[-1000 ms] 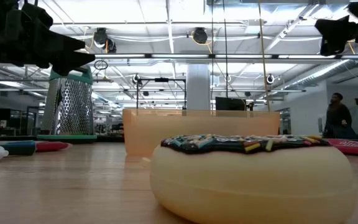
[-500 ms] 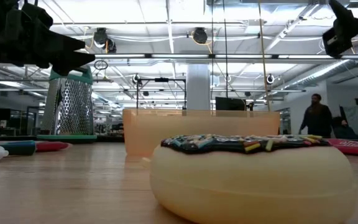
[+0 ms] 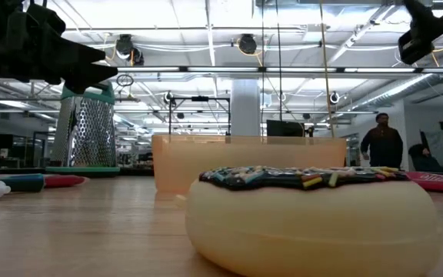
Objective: Pick & Place Food Item
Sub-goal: Put the top right red popcorn bag into the orange bin
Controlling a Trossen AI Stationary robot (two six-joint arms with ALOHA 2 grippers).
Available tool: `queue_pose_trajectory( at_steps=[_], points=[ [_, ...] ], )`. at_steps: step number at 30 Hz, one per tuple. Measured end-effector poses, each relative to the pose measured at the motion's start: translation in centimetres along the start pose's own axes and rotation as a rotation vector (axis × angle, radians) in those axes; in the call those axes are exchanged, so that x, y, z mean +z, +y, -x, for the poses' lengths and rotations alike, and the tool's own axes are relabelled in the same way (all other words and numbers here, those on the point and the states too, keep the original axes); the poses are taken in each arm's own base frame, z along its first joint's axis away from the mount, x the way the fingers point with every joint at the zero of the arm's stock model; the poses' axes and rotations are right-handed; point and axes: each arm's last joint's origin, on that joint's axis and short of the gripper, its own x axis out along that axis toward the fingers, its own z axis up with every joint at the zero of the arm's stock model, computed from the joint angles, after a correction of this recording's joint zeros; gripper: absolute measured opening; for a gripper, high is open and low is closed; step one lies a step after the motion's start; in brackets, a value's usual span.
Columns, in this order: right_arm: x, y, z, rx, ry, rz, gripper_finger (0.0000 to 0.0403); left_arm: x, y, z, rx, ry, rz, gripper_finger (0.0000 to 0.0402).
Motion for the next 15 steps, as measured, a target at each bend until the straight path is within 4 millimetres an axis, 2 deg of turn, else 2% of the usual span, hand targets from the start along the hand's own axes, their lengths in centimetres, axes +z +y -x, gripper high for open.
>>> queue_pose_trajectory(
  at_steps=[5, 10, 14, 15],
  points=[
    [0.1, -0.6, 0.1, -0.214, -0.018, 0.192, 0.0254, 0.0, 0.0, 0.0, 0.000, 0.000, 0.000, 0.0306],
    [-0.1, -1.8, 0.2, -0.627, -0.032, 0.169, 0.0255, 0.0, 0.0, 0.0, 0.000, 0.000, 0.000, 0.0306],
    [-1.6, -2.3, -0.1, -0.810, 0.114, 0.297, 0.0266, 0.0, 0.0, 0.0, 0.000, 0.000, 0.000, 0.0306],
    [-1.4, -2.3, -0.3, -0.864, 0.151, 0.334, 0.0270, 0.0, 0.0, 0.0, 0.000, 0.000, 0.000, 0.0306]
  ],
)
